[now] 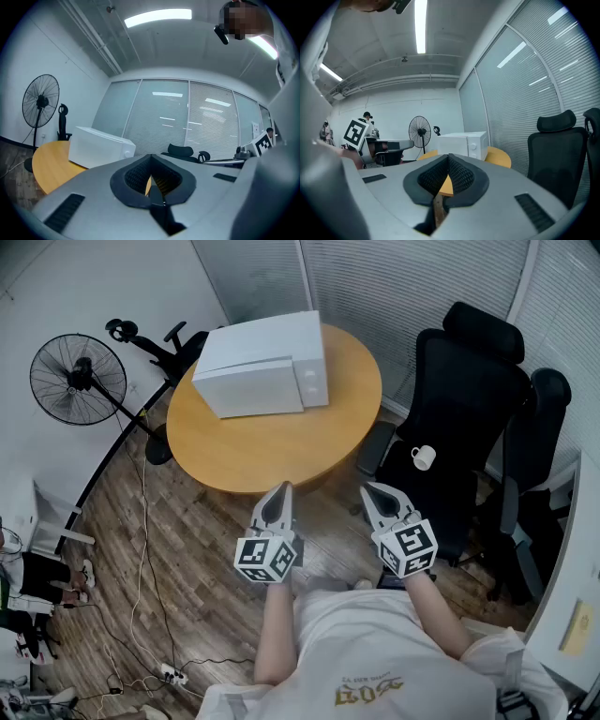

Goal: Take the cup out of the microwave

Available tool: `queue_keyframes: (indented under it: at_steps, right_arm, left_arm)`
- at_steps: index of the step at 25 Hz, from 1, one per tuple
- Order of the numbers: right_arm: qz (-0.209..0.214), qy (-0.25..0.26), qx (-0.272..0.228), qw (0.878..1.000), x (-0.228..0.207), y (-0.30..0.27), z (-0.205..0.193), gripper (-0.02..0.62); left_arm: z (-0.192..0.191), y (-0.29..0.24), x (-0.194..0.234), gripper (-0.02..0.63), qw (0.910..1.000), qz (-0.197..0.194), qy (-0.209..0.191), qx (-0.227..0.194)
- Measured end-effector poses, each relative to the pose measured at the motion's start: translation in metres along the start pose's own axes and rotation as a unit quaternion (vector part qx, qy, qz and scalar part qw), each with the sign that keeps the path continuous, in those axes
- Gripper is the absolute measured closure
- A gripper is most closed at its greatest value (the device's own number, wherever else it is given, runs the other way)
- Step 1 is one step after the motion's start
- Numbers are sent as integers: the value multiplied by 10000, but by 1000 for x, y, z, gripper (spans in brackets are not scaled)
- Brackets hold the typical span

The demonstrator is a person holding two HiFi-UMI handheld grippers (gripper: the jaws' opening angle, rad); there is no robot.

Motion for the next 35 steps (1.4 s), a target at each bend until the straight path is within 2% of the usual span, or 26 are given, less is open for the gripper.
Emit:
queue_keyframes:
  at_steps: [9,11,13,14,15,16,17,20,23,26,27,31,35]
  right_arm:
    - [59,-35,-8,10000,11,-2,-1,584]
    - [-8,-173,-127,9998,9,-2,-1,584]
    - [-54,-422,-247,9988,6,-1,-1,583]
    - [-50,-535,-270,9982,4,-2,-2,537]
    - [-35,-614,-268,9977,4,-4,-2,438]
    - [-26,-647,-247,9976,4,-6,-3,372]
    - [-25,-637,-215,9977,6,-8,-4,353]
    - [5,-576,-128,9983,9,-12,-5,342]
    - [-32,-605,-113,9981,8,-12,-5,342]
    - [-32,-635,-113,9979,5,-14,-9,342]
    - [-7,-651,-91,9978,5,-16,-11,342]
    - [9,-661,-11,9978,-3,-20,-17,345]
    - [-220,-729,70,9971,-21,-24,-18,353]
  left_arm:
    - [8,21,25,594,9980,464,291,-323]
    - [10,25,28,591,9973,376,513,-372]
    - [10,28,26,540,9946,17,944,-429]
    - [8,27,25,472,9929,-128,1110,-398]
    - [5,26,24,397,9926,-167,1158,-318]
    - [1,25,24,340,9939,-103,1080,-213]
    - [-2,24,25,308,9956,23,925,-120]
    - [-6,24,28,285,9979,365,528,14]
    - [-5,26,26,273,9986,477,229,84]
    - [-9,28,25,276,9977,554,-311,234]
    - [-12,27,26,284,9973,571,-369,275]
    - [-20,16,32,302,9979,479,29,436]
    - [-26,-7,35,298,9967,428,-173,664]
Point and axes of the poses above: the fingertips, and each gripper's own axes: y backward along the fingers, x to its left, z out of its top, the point moved 3 cm from there along y, backward along the fingers, and after that the axes turned 14 degrees about z, right-handed, at the moved point
